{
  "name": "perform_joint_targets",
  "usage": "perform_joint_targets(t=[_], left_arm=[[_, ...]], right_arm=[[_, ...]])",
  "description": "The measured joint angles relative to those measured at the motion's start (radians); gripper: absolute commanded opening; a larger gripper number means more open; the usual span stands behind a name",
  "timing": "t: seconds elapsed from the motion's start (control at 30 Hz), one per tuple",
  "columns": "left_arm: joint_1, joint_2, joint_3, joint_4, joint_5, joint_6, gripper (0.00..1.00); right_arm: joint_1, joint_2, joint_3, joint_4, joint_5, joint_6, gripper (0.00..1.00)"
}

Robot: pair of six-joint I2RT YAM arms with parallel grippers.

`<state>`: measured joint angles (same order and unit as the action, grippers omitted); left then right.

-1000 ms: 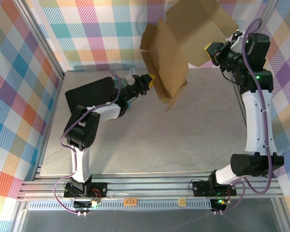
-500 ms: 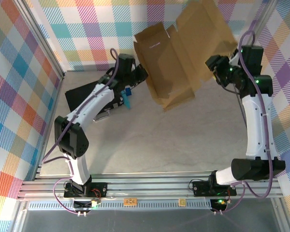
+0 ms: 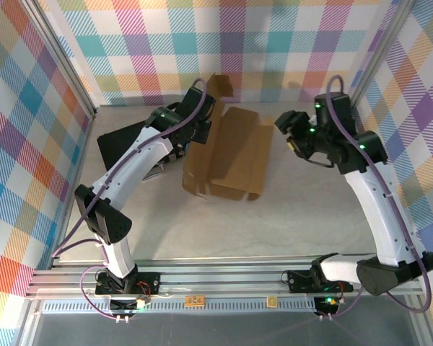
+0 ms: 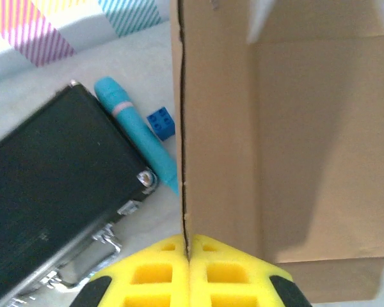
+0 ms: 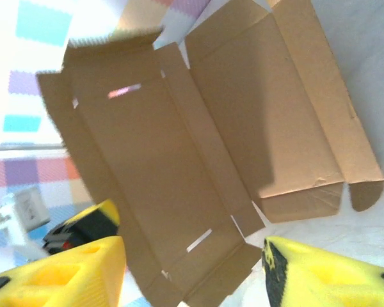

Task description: Fold the paper box

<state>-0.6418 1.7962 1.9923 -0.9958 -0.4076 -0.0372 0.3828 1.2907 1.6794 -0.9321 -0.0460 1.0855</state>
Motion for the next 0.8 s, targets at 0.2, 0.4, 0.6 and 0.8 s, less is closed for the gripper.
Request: perform_joint_targets(t=[0.2, 0.4, 0.6, 0.8], left_arm=[[-0.034, 0.000, 0.000, 0.011, -0.082, 0.159, 0.00], [-0.072, 0.000, -0.020, 0.063, -0.121, 0.249, 0.00], [-0.109, 0.000, -0.042, 0.091, -0.130, 0.301, 0.00], [-0.115, 0.000, -0.058, 0.107, -0.155, 0.322, 0.00]], right_arm=[[0.068, 0.219, 0.141, 0.134, -0.063, 0.132, 0.65], [0.111, 0.430, 0.319, 0.218, -0.129, 0.183, 0.65], [0.121, 0.559, 0.417, 0.243, -0.200, 0.186, 0.57], [0.117, 0.621, 0.474, 0.210, -0.243, 0.170, 0.31]])
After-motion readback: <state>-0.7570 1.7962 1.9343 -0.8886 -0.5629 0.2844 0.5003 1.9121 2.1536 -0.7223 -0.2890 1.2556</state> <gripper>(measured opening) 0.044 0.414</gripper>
